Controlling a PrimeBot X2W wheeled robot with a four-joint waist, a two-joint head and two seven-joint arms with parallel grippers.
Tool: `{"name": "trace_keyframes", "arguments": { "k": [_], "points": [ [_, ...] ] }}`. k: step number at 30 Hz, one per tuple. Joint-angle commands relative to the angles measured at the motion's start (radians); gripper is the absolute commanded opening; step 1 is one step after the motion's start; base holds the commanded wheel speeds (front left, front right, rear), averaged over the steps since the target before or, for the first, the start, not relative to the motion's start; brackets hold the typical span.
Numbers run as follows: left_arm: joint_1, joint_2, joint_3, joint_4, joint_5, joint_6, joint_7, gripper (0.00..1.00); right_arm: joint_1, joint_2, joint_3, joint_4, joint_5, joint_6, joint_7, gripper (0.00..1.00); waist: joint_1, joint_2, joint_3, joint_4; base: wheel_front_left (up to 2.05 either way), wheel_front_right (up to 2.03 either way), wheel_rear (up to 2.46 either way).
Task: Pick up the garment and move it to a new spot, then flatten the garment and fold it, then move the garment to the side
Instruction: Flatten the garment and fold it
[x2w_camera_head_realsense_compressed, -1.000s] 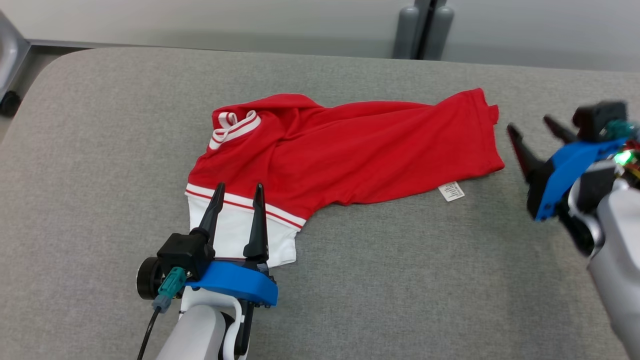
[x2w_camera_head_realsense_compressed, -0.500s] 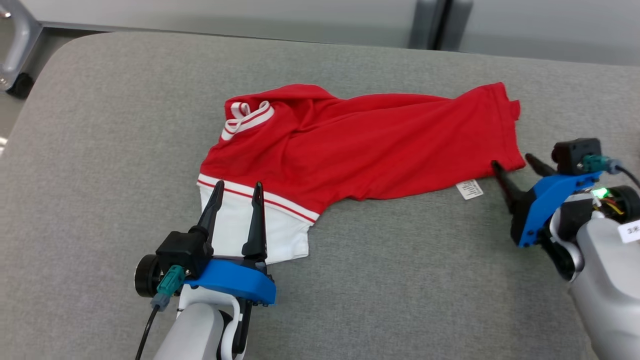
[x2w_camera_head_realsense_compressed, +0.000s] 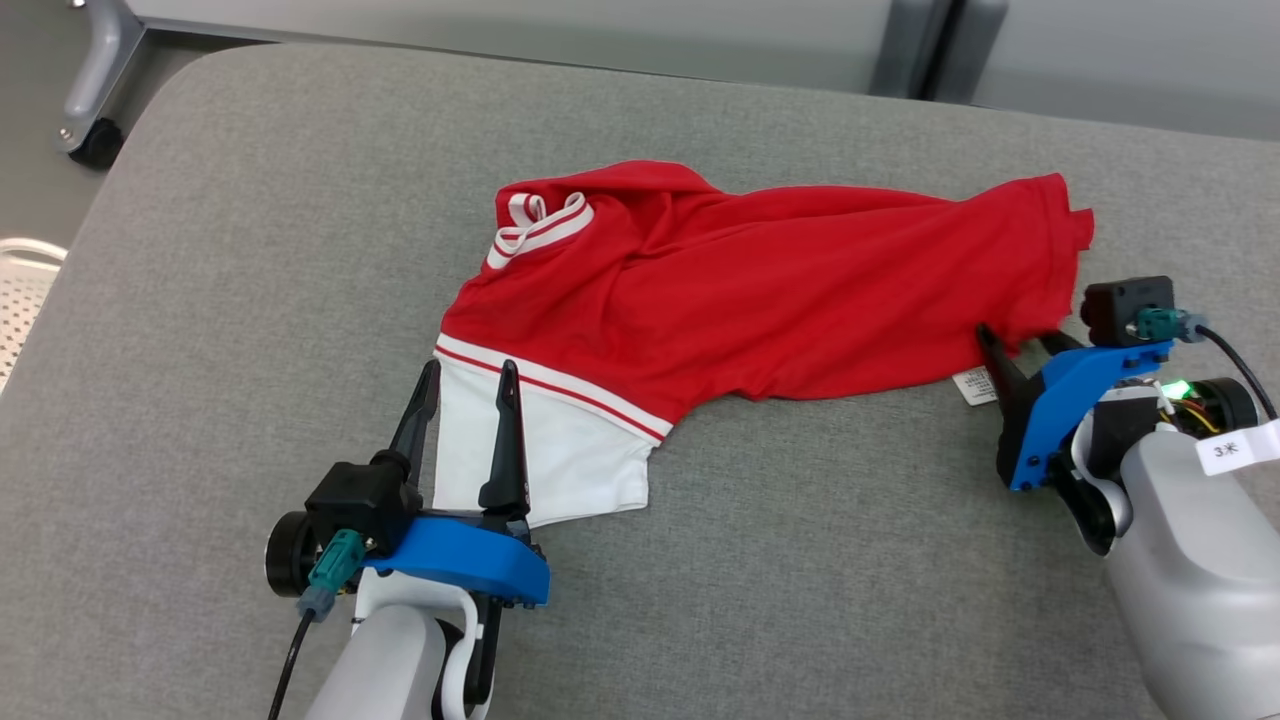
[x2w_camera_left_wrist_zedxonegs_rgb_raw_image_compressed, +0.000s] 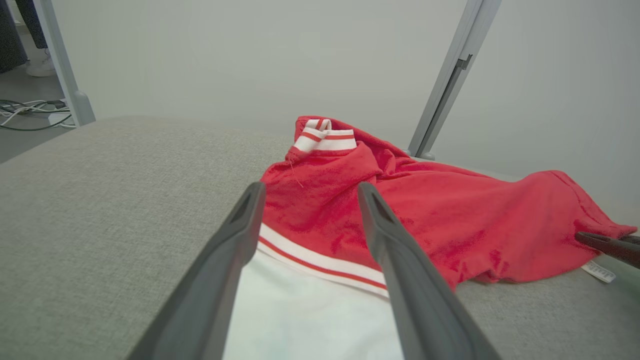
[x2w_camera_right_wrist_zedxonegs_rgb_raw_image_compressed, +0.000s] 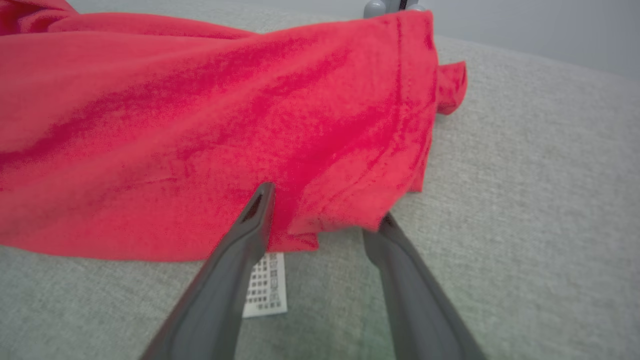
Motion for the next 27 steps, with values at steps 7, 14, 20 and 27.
{"name": "trace_keyframes", "arguments": {
  "k": [7,14,20,27],
  "points": [
    [0.003,-0.002,0.001,-0.003,0.007,-0.001,-0.005,1.0,-0.015,0.022,0.029,-0.017,-0.007,0.001,0.008,0.0,0.0,0.0,-0.01,-0.033,0.0,0.0,0.0],
    [0.005,-0.002,0.005,0.004,0.01,0.0,-0.005,1.0,-0.035,0.031,0.039,-0.038,0.004,0.0,-0.035,0.0,0.0,0.0,-0.025,-0.052,0.0,0.0,0.0],
    [0.029,-0.002,0.007,0.011,0.007,-0.003,-0.005,1.0,0.017,0.012,0.074,-0.138,0.034,0.0,-0.03,0.0,0.0,0.0,-0.063,-0.08,0.0,0.0,0.0],
    [0.056,-0.001,0.01,0.011,-0.004,0.002,-0.005,1.0,0.213,-0.01,0.019,-0.401,0.085,0.0,0.028,0.0,0.0,0.0,-0.12,-0.117,0.0,0.0,0.0]
  ]
}}
